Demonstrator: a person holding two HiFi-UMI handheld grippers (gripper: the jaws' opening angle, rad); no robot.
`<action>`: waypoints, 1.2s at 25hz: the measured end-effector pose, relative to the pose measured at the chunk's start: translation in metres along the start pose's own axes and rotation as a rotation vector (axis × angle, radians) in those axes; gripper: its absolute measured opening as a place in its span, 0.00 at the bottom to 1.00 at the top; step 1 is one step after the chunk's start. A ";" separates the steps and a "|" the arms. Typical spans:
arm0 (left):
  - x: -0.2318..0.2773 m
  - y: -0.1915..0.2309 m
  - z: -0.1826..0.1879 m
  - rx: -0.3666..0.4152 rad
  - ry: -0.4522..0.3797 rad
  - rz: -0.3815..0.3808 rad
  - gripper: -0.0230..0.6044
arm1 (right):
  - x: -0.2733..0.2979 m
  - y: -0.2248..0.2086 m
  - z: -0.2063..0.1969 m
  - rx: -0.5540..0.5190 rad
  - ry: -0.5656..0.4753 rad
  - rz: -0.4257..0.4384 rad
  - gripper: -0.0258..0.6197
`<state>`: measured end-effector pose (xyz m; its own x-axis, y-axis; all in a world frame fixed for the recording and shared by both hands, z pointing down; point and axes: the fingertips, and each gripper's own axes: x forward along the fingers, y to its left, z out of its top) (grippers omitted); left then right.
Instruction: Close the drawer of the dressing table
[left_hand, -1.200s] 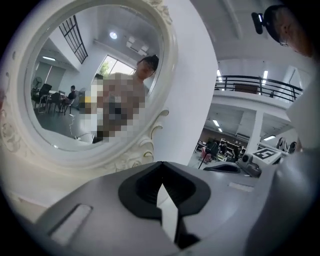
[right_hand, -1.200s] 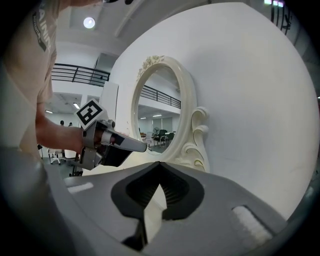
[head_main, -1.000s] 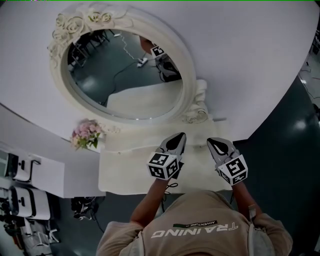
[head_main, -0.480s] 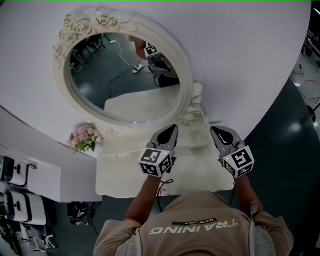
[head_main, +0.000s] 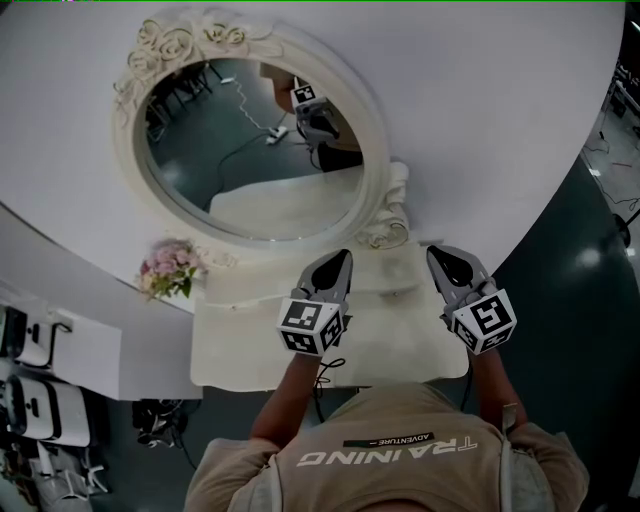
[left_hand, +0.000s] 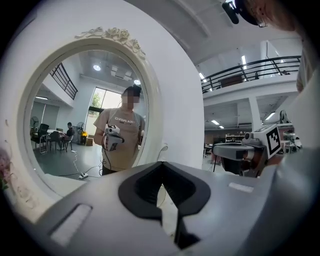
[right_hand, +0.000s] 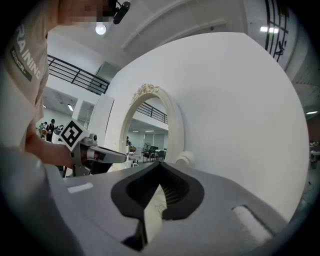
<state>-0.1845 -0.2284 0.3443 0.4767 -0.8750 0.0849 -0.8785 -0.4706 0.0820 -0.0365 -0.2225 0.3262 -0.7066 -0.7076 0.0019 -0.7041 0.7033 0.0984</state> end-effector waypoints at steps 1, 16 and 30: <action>-0.001 0.000 -0.001 0.001 0.000 0.001 0.07 | 0.000 0.002 -0.002 0.005 0.001 0.004 0.04; -0.005 0.002 -0.023 -0.009 0.038 0.038 0.07 | -0.001 0.007 -0.014 0.008 0.024 0.015 0.04; -0.008 0.003 -0.024 -0.013 0.044 0.046 0.07 | 0.000 0.010 -0.024 0.011 0.033 0.021 0.04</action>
<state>-0.1903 -0.2197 0.3677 0.4372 -0.8895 0.1329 -0.8991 -0.4285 0.0897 -0.0414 -0.2173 0.3512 -0.7188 -0.6943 0.0364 -0.6899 0.7187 0.0868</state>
